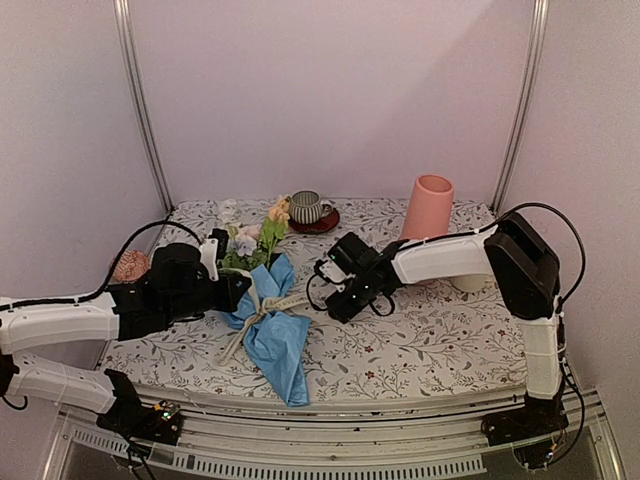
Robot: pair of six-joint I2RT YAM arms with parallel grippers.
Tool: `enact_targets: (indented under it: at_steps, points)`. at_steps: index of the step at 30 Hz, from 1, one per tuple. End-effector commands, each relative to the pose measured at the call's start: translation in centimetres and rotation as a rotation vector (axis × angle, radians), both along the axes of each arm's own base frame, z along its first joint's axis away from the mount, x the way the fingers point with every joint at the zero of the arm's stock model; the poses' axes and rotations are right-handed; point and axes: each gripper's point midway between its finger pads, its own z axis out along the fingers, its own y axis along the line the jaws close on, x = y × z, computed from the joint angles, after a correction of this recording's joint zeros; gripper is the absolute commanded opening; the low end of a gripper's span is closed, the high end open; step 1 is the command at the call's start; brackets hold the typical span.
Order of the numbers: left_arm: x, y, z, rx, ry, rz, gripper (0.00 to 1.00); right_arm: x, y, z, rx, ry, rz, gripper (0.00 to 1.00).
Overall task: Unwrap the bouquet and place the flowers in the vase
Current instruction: Pick up the ribbon from the tied bouquet.
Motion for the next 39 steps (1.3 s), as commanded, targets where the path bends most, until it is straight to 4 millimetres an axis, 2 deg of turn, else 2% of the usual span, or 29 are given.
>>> enact_targets:
  at_steps: [1, 9, 14, 18, 25, 31, 34, 37, 39]
  points:
    - [0.0, 0.4, -0.1, -0.018, -0.014, 0.015, 0.0, -3.2, -0.4, -2.5, -0.112, 0.069, 0.09, 0.59]
    - [-0.6, 0.9, -0.7, -0.018, -0.016, 0.008, 0.0, -4.3, 0.6, -0.1, -0.029, 0.077, 0.116, 0.6]
    - [-0.9, 1.0, -1.0, -0.02, -0.017, 0.0, 0.0, -5.9, 1.9, 1.2, 0.022, 0.083, 0.179, 0.63]
    - [-1.0, 1.0, -1.0, -0.022, -0.017, -0.008, 0.0, -7.0, 3.0, 0.7, 0.0, 0.071, 0.212, 0.64]
    - [-1.2, 1.1, -1.0, -0.021, -0.018, -0.011, 0.0, -7.0, 1.5, -1.4, -0.136, 0.093, 0.168, 0.61]
    - [-1.2, 1.2, -1.0, -0.02, -0.017, -0.009, 0.0, -7.6, -0.5, -3.6, -0.261, 0.148, 0.154, 0.48]
    - [-1.3, 1.3, -1.0, -0.02, -0.016, -0.007, 0.0, -7.9, -1.6, -5.0, -0.335, 0.177, 0.147, 0.37]
    - [-1.4, 1.4, -1.1, -0.022, -0.015, -0.006, 0.0, -7.9, -1.9, -5.0, -0.346, 0.192, 0.111, 0.22]
    - [-1.5, 1.4, -1.1, -0.024, -0.015, -0.008, 0.0, -7.7, -1.7, -4.5, -0.341, 0.182, 0.099, 0.07]
